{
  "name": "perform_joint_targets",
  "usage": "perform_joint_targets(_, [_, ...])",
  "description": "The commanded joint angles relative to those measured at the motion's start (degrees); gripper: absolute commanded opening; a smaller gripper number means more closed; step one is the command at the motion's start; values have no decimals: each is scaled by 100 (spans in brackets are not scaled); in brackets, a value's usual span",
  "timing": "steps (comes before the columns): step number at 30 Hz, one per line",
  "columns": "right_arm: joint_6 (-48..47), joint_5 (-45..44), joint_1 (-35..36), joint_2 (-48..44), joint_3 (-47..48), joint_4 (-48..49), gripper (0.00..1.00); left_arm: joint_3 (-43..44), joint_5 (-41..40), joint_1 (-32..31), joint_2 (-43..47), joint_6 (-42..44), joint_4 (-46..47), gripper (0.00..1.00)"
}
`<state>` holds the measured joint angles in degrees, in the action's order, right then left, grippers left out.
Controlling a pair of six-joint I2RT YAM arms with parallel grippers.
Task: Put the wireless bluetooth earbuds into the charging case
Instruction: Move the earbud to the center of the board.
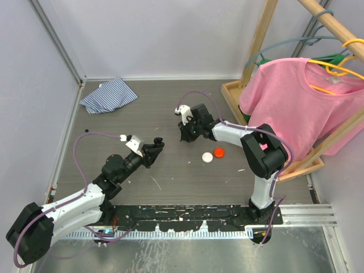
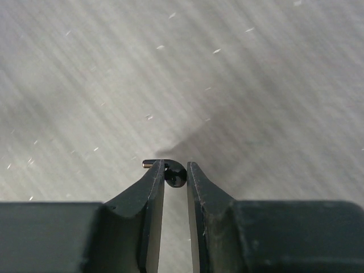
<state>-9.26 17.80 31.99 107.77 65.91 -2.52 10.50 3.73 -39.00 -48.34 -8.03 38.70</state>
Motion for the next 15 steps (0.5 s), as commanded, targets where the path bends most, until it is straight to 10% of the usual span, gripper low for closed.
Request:
perform_joint_targets(1, [-482, 63, 290, -478, -257, -323, 19, 62, -199, -18, 99, 123, 340, 0])
perform_joint_targets(15, [-1012, -105, 661, -797, -706, -944, 25, -20, -543, -15, 183, 118, 398, 0])
